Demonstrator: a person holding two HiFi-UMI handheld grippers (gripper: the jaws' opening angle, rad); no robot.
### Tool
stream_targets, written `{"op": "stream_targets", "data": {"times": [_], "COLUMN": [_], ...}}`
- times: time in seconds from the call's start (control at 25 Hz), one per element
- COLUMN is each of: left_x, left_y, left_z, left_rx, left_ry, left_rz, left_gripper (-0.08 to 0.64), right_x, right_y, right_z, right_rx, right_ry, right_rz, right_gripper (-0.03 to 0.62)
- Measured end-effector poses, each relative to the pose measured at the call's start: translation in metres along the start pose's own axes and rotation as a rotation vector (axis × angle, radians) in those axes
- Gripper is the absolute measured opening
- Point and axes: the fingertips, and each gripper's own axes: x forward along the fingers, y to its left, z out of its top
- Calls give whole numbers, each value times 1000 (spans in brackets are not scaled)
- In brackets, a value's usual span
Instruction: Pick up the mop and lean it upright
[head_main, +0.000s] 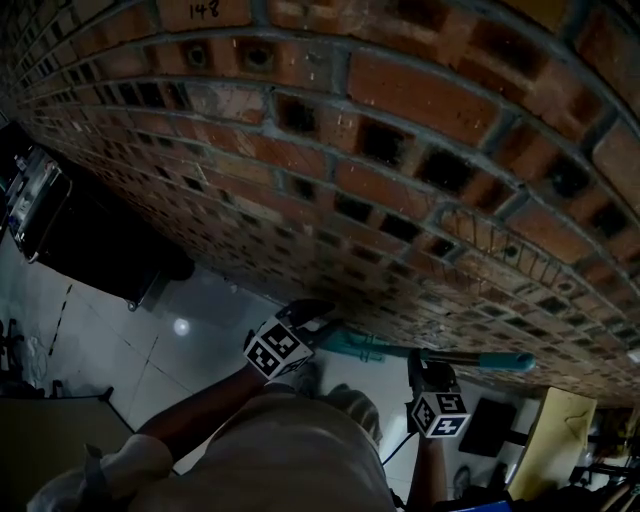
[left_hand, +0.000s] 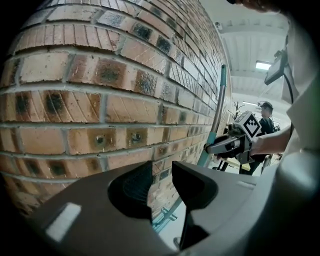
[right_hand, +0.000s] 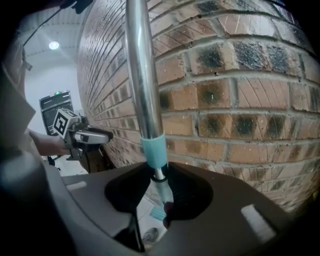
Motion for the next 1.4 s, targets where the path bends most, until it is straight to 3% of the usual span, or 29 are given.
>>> {"op": "stream_targets", "data": {"times": [0.32, 0.68, 0.92, 1.4], "left_x": [-1, 1, -2, -6], "left_y": [-9, -33, -54, -65], "left_z": [25, 48, 50, 71], "left_rx": [-28, 6, 11, -3], "left_ry": [-23, -19, -5, -52], "left_rz": [66, 90, 67, 112], "left_gripper": [143, 143, 141, 138], "right_x": [-32, -69, -87, -128], "right_y": [-15, -36, -47, -82], "right_z": [22, 44, 47, 56], "right_rx": [6, 16, 0, 45], "right_ry": [-28, -83, -115, -178], "right_rz": [22, -6, -21, -53], "right_gripper": [112, 112, 112, 112]}}
